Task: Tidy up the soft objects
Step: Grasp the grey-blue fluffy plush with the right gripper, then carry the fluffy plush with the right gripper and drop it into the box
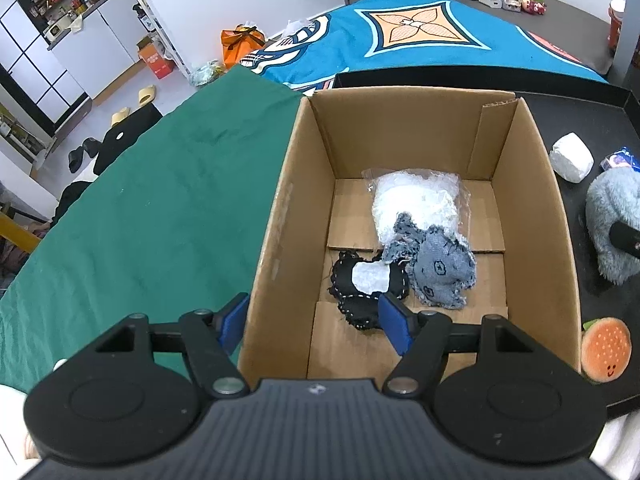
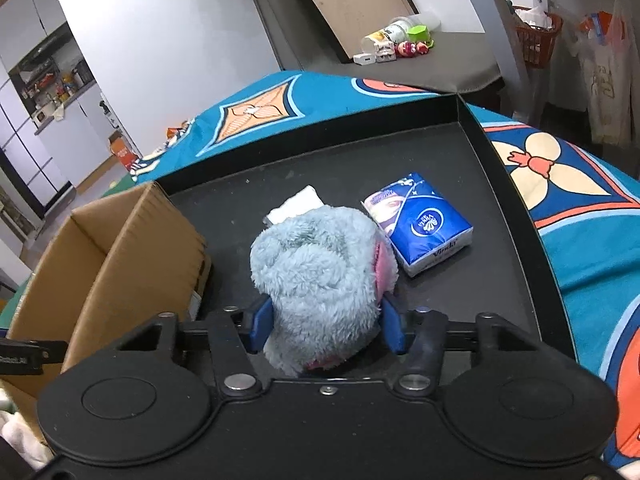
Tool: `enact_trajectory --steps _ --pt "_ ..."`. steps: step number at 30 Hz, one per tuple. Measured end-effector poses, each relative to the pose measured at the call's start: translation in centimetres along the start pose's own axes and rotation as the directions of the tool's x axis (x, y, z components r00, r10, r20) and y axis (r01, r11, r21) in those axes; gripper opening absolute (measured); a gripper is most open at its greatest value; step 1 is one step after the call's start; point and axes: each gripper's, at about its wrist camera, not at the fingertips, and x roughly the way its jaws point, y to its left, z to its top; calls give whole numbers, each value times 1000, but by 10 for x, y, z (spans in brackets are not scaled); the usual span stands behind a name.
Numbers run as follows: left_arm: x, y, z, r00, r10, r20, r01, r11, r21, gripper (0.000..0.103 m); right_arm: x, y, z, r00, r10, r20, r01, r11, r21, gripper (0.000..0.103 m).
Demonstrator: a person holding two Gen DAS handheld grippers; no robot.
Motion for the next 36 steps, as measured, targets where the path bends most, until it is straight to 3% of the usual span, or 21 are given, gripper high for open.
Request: enact_trajectory --steps 23,36 --pt "-28 13 -9 998 -22 51 23 1000 -9 69 -54 17 20 992 20 126 -21 1000 8 52" --pt "-34 30 -16 997 -46 70 49 998 -41 69 -71 49 24 982 86 169 -78 996 -53 52"
